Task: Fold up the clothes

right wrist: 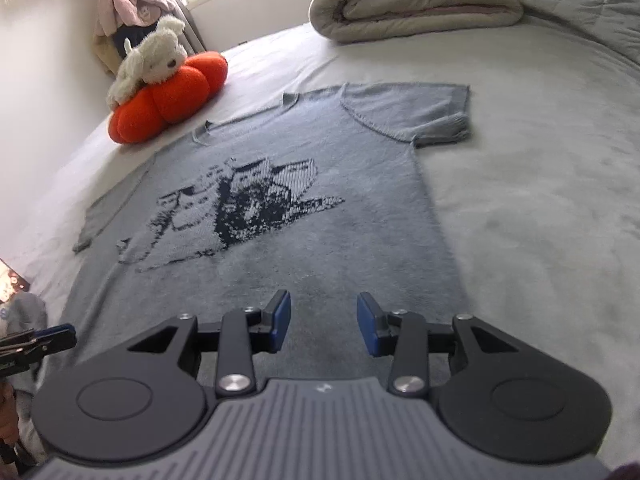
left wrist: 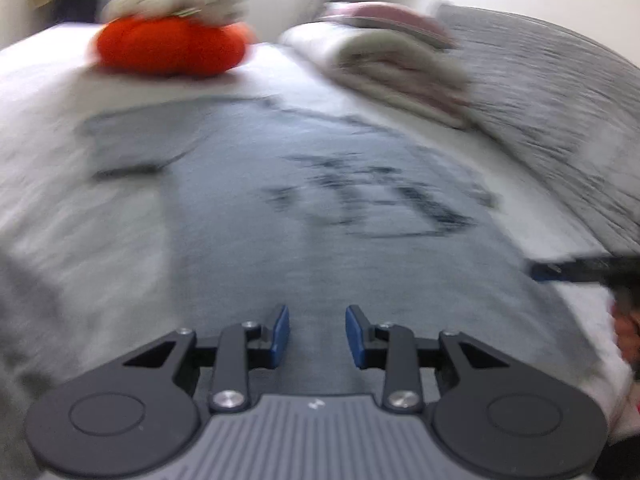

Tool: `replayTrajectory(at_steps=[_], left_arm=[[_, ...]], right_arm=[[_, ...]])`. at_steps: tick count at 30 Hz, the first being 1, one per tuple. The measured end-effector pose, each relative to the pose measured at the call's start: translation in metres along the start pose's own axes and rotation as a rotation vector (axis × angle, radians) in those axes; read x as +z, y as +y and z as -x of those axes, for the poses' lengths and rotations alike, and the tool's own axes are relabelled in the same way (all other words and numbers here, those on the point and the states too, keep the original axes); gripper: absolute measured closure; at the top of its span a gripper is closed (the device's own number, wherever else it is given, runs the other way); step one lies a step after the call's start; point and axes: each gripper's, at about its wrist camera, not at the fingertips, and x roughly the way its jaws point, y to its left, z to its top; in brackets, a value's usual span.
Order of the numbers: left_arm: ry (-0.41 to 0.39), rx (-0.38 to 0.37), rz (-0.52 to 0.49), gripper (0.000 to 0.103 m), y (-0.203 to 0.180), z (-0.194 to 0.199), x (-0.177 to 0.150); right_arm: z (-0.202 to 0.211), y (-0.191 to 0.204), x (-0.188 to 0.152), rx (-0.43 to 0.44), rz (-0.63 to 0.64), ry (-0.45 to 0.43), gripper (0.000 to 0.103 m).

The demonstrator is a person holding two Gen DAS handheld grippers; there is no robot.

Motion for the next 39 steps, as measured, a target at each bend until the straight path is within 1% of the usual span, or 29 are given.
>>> replayTrajectory(at_steps=[4, 7, 9, 10, 12, 14, 16, 18, 20, 21, 22, 23, 27, 29, 31, 32, 36, 39], left_arm=[[-0.034, 0.031, 0.051, 0.085, 0.015, 0.017, 0.006], [-0.060, 0.054, 0.088, 0.083, 0.025, 0.030, 0.011], [-0.069, 0.032, 0.074, 0.081, 0.019, 0.029, 0.019], [-0.072, 0.017, 0.063, 0.078, 0.014, 0.027, 0.023], [-0.068, -0.014, 0.041, 0.076, 0.004, 0.022, 0.028], [-0.042, -0.014, 0.016, 0.072, -0.009, 0.013, 0.031], [0.001, 0.018, -0.005, 0.071, -0.017, 0.003, 0.037], [0.032, 0.036, -0.018, 0.068, -0.022, -0.003, 0.046], [0.039, 0.035, -0.023, 0.056, -0.028, -0.006, 0.059], [0.039, 0.033, -0.025, 0.054, -0.031, -0.008, 0.065], [0.043, 0.033, -0.031, 0.049, -0.035, -0.010, 0.070], [0.049, 0.033, -0.037, 0.044, -0.039, -0.013, 0.076], [0.072, 0.039, -0.082, 0.037, -0.058, -0.029, 0.096], [0.070, 0.042, -0.101, 0.033, -0.066, -0.040, 0.107], [0.067, 0.044, -0.117, 0.028, -0.073, -0.051, 0.117], [0.068, 0.045, -0.123, 0.027, -0.076, -0.058, 0.121], [0.071, 0.051, -0.143, 0.025, -0.088, -0.085, 0.136], [0.076, 0.039, -0.133, 0.021, -0.095, -0.108, 0.144]], right_arm=[[-0.007, -0.009, -0.007, -0.035, 0.020, 0.010, 0.062], [0.000, -0.022, -0.003, -0.052, -0.019, -0.016, 0.062], [0.003, -0.022, 0.003, -0.041, -0.038, -0.050, 0.062], [0.004, -0.022, 0.006, -0.034, -0.046, -0.068, 0.062], [0.000, -0.018, 0.009, -0.039, -0.033, -0.080, 0.061], [-0.010, -0.017, 0.010, -0.067, -0.017, -0.059, 0.061], [-0.019, -0.021, 0.009, -0.105, -0.009, -0.025, 0.061], [-0.019, -0.029, 0.010, -0.120, -0.027, -0.018, 0.061], [-0.013, -0.040, 0.016, -0.104, -0.076, -0.028, 0.061], [-0.011, -0.045, 0.021, -0.092, -0.105, -0.037, 0.060], [-0.012, -0.048, 0.025, -0.087, -0.119, -0.041, 0.056], [-0.015, -0.050, 0.029, -0.085, -0.127, -0.044, 0.055], [-0.025, -0.058, 0.047, -0.077, -0.162, -0.053, 0.053], [-0.030, -0.061, 0.056, -0.073, -0.179, -0.058, 0.050], [-0.035, -0.065, 0.065, -0.069, -0.196, -0.063, 0.041], [-0.038, -0.067, 0.069, -0.067, -0.204, -0.066, 0.040], [-0.055, -0.076, 0.085, -0.055, -0.233, -0.068, 0.039], [-0.071, -0.087, 0.097, -0.046, -0.261, -0.071, 0.039]])
